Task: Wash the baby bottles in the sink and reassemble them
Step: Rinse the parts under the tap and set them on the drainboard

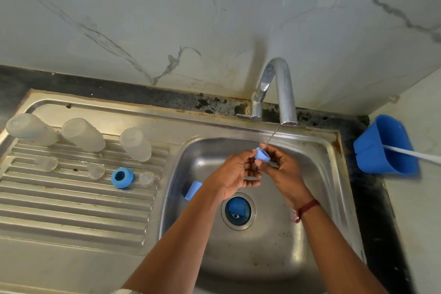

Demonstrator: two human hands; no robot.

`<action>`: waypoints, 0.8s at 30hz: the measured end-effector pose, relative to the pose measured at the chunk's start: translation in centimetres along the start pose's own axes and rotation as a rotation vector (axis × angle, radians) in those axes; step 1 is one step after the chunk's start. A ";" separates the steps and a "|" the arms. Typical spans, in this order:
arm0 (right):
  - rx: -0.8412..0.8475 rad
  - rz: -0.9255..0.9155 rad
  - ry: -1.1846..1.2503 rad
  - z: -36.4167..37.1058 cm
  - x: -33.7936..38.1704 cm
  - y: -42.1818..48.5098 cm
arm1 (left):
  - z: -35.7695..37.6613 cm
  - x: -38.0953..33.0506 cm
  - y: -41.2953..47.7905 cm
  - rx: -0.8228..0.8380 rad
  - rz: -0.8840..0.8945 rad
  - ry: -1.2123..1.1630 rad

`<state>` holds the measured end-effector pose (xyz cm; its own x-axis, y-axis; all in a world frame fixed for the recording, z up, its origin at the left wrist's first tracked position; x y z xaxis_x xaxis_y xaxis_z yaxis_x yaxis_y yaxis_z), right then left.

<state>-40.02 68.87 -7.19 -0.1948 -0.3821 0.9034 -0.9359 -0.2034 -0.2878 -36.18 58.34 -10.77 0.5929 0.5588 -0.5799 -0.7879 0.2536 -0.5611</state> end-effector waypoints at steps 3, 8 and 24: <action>-0.092 0.037 -0.022 -0.4 -0.2 0.1 | -0.6 0.6 0.0 -0.059 -0.035 0.025; -0.169 -0.049 -0.166 -0.1 0.7 0.5 | -4.7 0.7 -0.8 -0.350 0.020 0.062; 0.030 0.193 0.265 0.9 -2.2 0.4 | -6.9 0.7 -2.4 -0.434 0.082 -0.052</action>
<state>-39.71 68.77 -9.58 -0.4413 -0.1688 0.8813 -0.8658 -0.1780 -0.4676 -32.71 52.72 -13.92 0.5137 0.6047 -0.6087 -0.6825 -0.1419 -0.7170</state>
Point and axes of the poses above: each hand's wrist, its own y-axis towards the middle knuckle, its own z-axis out of the palm, x = y × z, the point moved 10 cm from there along y, towards the middle knuckle, and after that the axes turned 11 degrees about -y, right-handed, at the moved point
